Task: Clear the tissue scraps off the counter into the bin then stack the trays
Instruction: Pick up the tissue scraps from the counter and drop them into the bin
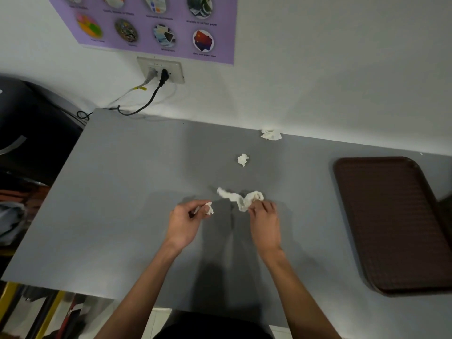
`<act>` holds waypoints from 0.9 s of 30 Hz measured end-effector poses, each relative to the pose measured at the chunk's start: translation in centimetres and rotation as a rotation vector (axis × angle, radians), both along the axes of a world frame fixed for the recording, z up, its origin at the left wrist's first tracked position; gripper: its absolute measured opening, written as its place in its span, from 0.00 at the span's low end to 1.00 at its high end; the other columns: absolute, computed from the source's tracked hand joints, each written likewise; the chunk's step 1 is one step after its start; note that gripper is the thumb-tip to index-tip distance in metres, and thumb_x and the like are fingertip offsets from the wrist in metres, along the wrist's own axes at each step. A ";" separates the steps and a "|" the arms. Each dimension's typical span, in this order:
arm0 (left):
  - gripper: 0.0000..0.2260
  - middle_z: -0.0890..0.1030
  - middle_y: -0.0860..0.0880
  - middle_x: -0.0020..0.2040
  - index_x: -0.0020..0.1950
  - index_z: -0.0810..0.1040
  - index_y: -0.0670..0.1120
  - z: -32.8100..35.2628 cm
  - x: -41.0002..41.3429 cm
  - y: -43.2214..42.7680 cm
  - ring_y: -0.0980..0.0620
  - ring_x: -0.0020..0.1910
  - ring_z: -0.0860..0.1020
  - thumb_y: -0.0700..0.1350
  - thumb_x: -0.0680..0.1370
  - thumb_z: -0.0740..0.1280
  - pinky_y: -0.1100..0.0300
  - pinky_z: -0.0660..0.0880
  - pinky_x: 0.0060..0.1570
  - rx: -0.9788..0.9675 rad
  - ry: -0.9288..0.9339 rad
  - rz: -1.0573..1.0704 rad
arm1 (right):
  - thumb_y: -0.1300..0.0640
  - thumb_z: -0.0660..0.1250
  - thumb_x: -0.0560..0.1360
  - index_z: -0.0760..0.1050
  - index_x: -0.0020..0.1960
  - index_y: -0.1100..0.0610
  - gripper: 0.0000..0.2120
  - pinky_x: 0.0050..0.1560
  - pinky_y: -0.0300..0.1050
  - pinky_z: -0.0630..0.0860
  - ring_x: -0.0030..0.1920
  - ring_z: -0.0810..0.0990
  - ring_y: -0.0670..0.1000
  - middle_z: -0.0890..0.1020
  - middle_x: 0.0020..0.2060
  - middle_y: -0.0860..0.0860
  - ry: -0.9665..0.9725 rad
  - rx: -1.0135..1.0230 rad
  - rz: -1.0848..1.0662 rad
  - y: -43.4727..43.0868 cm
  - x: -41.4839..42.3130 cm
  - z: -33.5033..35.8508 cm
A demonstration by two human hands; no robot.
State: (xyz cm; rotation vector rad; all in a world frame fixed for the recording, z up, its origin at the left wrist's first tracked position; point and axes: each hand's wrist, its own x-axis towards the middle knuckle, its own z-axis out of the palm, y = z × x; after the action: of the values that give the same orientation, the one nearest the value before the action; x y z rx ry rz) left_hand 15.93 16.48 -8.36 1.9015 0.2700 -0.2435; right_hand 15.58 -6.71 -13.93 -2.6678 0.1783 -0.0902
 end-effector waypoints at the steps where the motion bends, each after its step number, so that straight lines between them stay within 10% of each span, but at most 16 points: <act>1: 0.06 0.88 0.57 0.45 0.55 0.87 0.52 0.0 -0.2 0.0 0.59 0.45 0.86 0.43 0.80 0.73 0.60 0.80 0.54 0.003 0.007 -0.003 | 0.68 0.73 0.75 0.78 0.57 0.57 0.14 0.49 0.53 0.80 0.51 0.78 0.59 0.82 0.47 0.56 0.038 -0.005 0.005 -0.1 -0.8 0.1; 5: 0.06 0.87 0.59 0.41 0.55 0.87 0.52 -0.3 -0.8 -0.5 0.62 0.39 0.84 0.44 0.80 0.73 0.60 0.78 0.48 0.043 -0.011 -0.051 | 0.73 0.64 0.73 0.73 0.71 0.49 0.31 0.53 0.47 0.75 0.60 0.73 0.58 0.78 0.57 0.54 0.158 -0.015 0.119 -0.4 -2.2 0.9; 9: 0.07 0.88 0.57 0.45 0.56 0.87 0.53 -0.4 -1.4 -0.8 0.54 0.45 0.87 0.44 0.80 0.73 0.49 0.82 0.54 0.032 -0.006 -0.059 | 0.57 0.59 0.80 0.77 0.64 0.48 0.16 0.58 0.57 0.78 0.57 0.77 0.57 0.77 0.62 0.52 0.202 -0.010 0.176 -0.5 -2.1 1.8; 13: 0.06 0.88 0.57 0.44 0.55 0.87 0.55 -0.3 -2.1 -0.3 0.52 0.44 0.86 0.46 0.80 0.73 0.48 0.82 0.54 0.061 0.007 -0.024 | 0.65 0.66 0.76 0.81 0.58 0.61 0.12 0.58 0.56 0.80 0.54 0.81 0.63 0.81 0.55 0.60 0.098 -0.136 0.174 0.5 -2.2 1.5; 19: 0.07 0.87 0.56 0.46 0.54 0.85 0.65 -0.8 -4.3 2.6 0.43 0.47 0.85 0.55 0.78 0.72 0.42 0.81 0.54 0.095 0.011 0.010 | 0.31 0.63 0.79 0.83 0.53 0.56 0.28 0.40 0.53 0.80 0.48 0.81 0.63 0.83 0.47 0.58 0.143 -0.270 -0.025 5.5 -1.5 3.2; 27: 0.07 0.88 0.57 0.49 0.57 0.87 0.55 -0.1 -9.1 8.7 0.55 0.51 0.86 0.48 0.80 0.73 0.45 0.81 0.60 0.039 0.024 0.068 | 0.64 0.61 0.80 0.80 0.59 0.55 0.13 0.50 0.48 0.78 0.53 0.83 0.56 0.83 0.50 0.54 0.180 -0.116 0.126 8.9 -2.0 4.0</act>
State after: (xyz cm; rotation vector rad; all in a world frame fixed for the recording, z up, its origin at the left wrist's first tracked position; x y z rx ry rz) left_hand 6.79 25.22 -8.49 1.9249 0.3570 -0.2171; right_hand 13.58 2.23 -9.97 -2.7940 0.0631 0.1857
